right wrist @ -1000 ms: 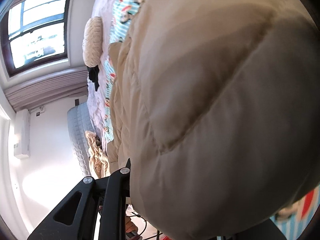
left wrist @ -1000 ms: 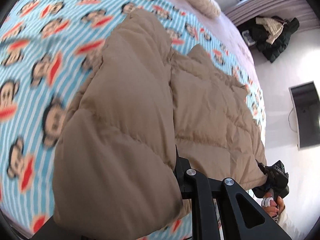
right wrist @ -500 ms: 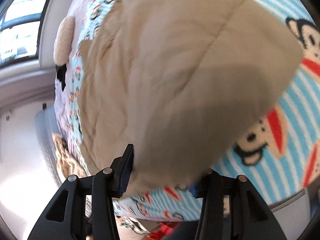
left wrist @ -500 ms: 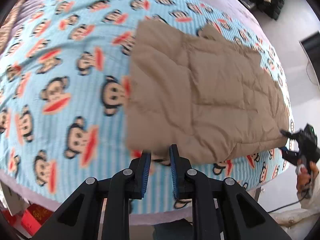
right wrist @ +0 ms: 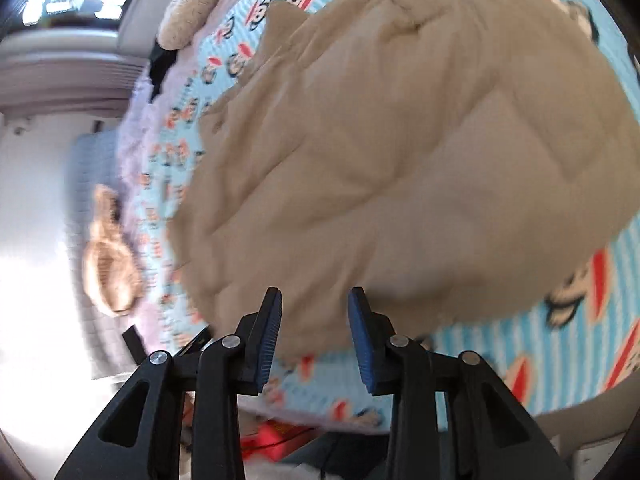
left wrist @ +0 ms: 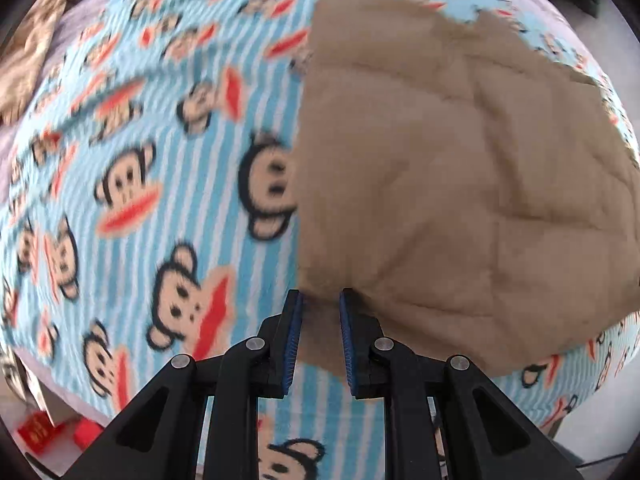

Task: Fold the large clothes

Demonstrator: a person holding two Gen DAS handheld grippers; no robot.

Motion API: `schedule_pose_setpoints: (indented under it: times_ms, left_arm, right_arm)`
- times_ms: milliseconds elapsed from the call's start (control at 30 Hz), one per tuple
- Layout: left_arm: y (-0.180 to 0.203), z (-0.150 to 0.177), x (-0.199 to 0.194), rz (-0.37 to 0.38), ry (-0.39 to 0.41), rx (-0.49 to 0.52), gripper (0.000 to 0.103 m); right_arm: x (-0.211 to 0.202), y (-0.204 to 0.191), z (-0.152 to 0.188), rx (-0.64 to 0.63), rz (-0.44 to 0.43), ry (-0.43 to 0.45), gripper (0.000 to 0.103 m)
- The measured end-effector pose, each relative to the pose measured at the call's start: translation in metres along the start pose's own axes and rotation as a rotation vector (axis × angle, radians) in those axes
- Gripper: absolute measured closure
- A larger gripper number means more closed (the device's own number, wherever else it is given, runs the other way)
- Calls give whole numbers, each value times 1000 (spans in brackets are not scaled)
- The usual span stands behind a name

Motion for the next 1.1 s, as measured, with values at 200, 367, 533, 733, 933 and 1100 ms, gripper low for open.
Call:
schedule_pose_setpoints:
  times_ms: [200, 367, 533, 733, 933, 1100]
  left_arm:
    - [-13, 3, -24, -14, 23, -28, 83]
    - [-10, 0, -53, -3, 77, -20, 83]
    - [2, -4, -72, -23, 127, 12, 80]
    - [11, -1, -85, -10, 179, 71, 10]
    - [17, 7, -81, -3, 156, 98, 9]
    - [23, 10, -78, 7, 149, 124, 9]
  right_arm:
    - [3, 41, 3, -3, 177, -20, 66]
    - [-12, 25, 8, -25, 148, 2, 65]
    - [-6, -6, 16, -53, 127, -2, 60]
    - [5, -31, 33, -92, 128, -10, 57]
    - [6, -32, 48, -100, 158, 0, 56]
    - [6, -41, 57, -133, 192, 18, 35]
Point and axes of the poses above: each gripper's, at about its wrist camera, not at the fingertips, and x roughly the way its jaws point, y to its right, z to its underside, the point moved 8 cm from there along x, roughly the way its jaws point, and after that the axes turned 2 degrees about -x, right-handed, at the moved point
